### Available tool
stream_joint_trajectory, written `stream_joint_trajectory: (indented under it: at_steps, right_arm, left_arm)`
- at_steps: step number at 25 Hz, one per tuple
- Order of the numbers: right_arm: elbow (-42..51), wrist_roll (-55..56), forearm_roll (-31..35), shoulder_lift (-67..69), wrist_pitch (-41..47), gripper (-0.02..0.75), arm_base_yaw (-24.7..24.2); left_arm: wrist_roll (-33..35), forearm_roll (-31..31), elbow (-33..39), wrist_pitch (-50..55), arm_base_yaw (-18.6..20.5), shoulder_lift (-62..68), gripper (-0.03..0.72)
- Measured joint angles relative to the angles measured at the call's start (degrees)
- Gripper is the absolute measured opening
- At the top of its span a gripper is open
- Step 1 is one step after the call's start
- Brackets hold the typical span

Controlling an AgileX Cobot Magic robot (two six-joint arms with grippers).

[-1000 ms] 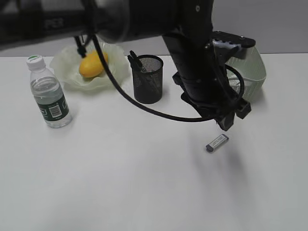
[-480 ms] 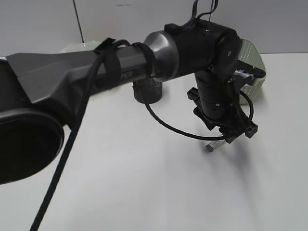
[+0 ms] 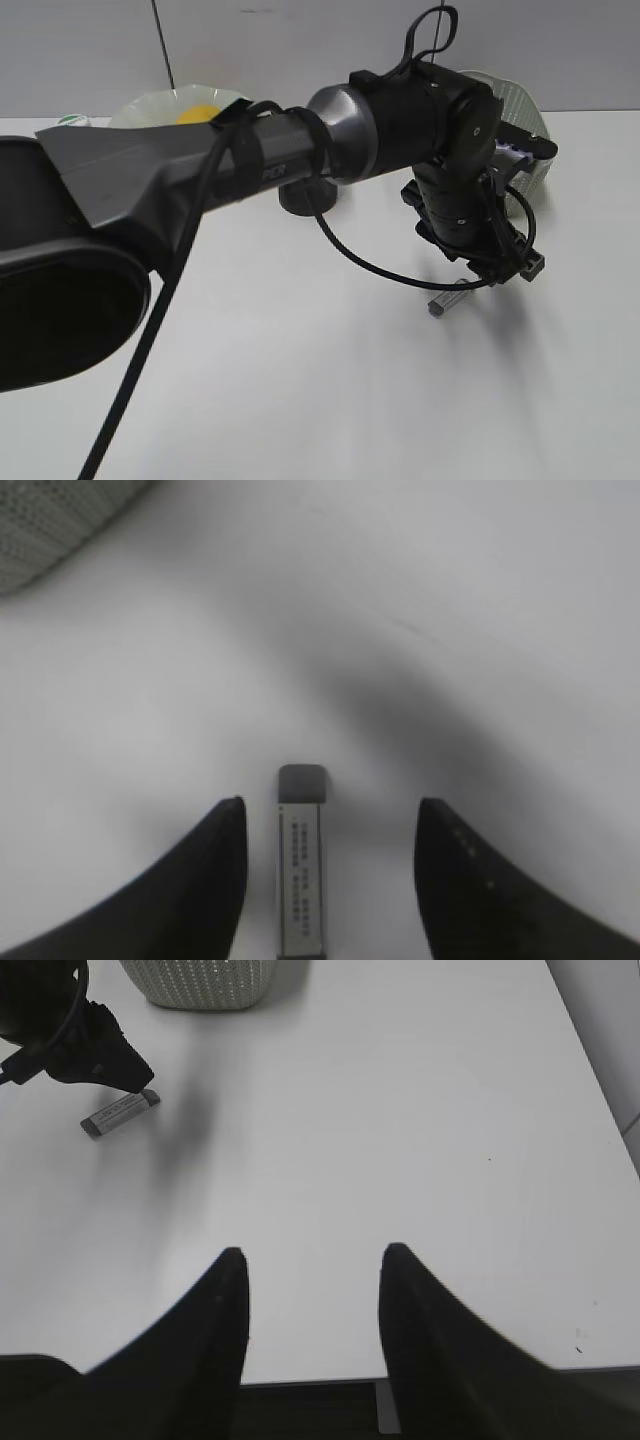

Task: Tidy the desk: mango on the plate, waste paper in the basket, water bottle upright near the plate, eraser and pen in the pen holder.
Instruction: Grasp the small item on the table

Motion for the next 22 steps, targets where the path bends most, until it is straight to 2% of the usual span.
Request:
stream_joint_trajectory:
  at_steps: [11,17,22]
  right_arm:
    - [0.00,0.00,0.00,0.00,0.00,0.351,0.00]
    - [0.00,0.00,0.00,0.00,0.00,0.351,0.00]
    - [0.00,0.00,0.00,0.00,0.00,0.351,0.00]
  left_arm:
    - [0.00,-0.89,0.00,1.33,0.00,3.62,0.395]
    - [0.00,-1.58,0.00,0.58,0.00,3.68,0.312]
    - [0.00,-1.63,0.00,0.69,0.00,3.68,0.295]
